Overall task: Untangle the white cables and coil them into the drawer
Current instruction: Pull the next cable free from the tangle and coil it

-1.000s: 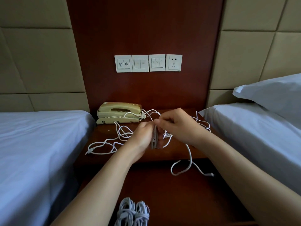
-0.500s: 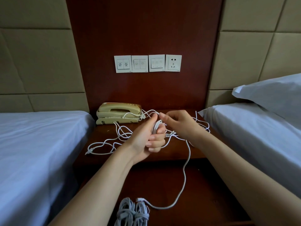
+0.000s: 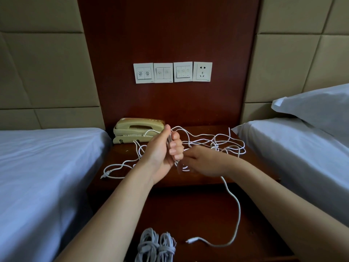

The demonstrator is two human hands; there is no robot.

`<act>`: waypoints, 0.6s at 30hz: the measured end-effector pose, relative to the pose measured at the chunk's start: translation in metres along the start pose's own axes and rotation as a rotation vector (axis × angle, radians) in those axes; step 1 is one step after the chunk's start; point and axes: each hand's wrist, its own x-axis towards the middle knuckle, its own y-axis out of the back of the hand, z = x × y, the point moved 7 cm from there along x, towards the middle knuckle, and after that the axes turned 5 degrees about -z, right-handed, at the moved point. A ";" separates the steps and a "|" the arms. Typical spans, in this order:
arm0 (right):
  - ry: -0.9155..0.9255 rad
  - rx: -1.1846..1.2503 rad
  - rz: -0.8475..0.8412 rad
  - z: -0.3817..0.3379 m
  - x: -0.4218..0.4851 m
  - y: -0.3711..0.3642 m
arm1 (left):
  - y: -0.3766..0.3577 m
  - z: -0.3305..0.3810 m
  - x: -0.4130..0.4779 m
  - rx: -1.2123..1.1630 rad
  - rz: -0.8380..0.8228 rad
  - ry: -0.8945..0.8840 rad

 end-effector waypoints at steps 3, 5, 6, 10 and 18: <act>-0.007 -0.096 -0.100 -0.007 -0.005 -0.007 | 0.008 0.005 0.001 0.008 0.065 -0.014; 0.013 -0.135 -0.124 -0.015 -0.009 -0.007 | 0.015 0.007 0.002 0.050 0.123 -0.042; 0.032 -0.157 -0.129 -0.019 -0.010 -0.007 | 0.018 0.007 0.002 0.088 0.152 -0.061; 0.107 -0.195 -0.130 -0.032 -0.013 -0.007 | 0.024 0.010 0.003 0.341 0.237 -0.147; 0.209 -0.041 0.234 -0.041 -0.018 0.026 | 0.024 0.001 -0.001 0.781 0.219 -0.099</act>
